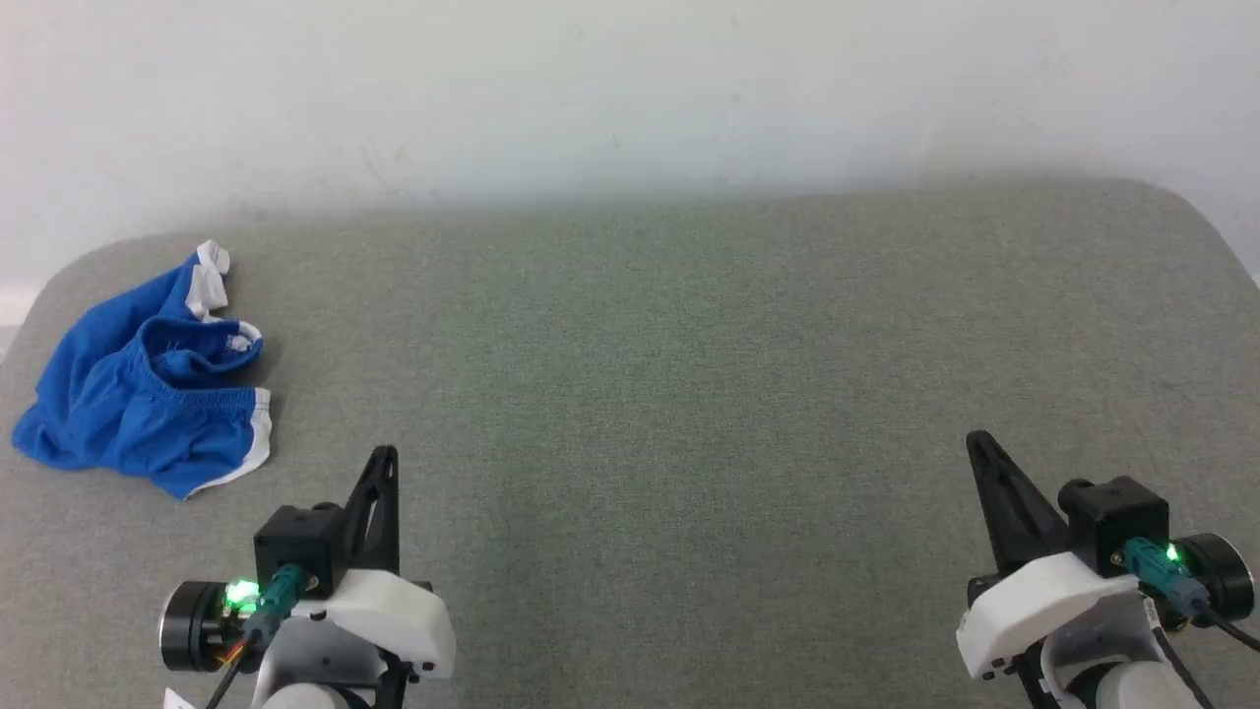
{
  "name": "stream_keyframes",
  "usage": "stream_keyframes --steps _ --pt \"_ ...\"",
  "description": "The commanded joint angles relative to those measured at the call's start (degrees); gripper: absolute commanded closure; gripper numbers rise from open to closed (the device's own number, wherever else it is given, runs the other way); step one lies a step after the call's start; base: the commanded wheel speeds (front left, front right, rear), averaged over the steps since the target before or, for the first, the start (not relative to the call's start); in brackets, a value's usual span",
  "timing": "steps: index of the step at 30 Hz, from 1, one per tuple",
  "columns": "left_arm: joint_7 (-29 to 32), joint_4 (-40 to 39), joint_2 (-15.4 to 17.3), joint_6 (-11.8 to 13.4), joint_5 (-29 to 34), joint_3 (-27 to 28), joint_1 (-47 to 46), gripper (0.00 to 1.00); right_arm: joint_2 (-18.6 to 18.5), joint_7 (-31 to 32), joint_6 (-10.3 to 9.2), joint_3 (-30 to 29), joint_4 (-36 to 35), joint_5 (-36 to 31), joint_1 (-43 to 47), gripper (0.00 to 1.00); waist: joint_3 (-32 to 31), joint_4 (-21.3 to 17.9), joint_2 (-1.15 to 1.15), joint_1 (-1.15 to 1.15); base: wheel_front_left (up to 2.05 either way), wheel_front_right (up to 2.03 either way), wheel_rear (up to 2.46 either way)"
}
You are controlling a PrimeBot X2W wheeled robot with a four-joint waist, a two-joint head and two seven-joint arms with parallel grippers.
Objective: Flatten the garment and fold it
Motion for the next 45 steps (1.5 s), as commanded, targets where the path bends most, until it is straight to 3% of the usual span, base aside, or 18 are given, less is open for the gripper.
stream_keyframes --steps 1,45 --pt "0.0 -0.3 -0.2 0.4 0.4 0.2 0.3 1.00 0.1 0.0 -0.06 0.0 -0.4 -0.5 -0.3 1.00 0.0 0.0 0.00 0.00 0.00 0.00 0.00" --pt "0.0 -0.3 -0.2 0.4 0.4 0.2 0.3 1.00 0.1 0.0 -0.06 0.0 -0.4 -0.5 -0.3 1.00 0.0 0.0 0.00 0.00 0.00 0.00 0.00"
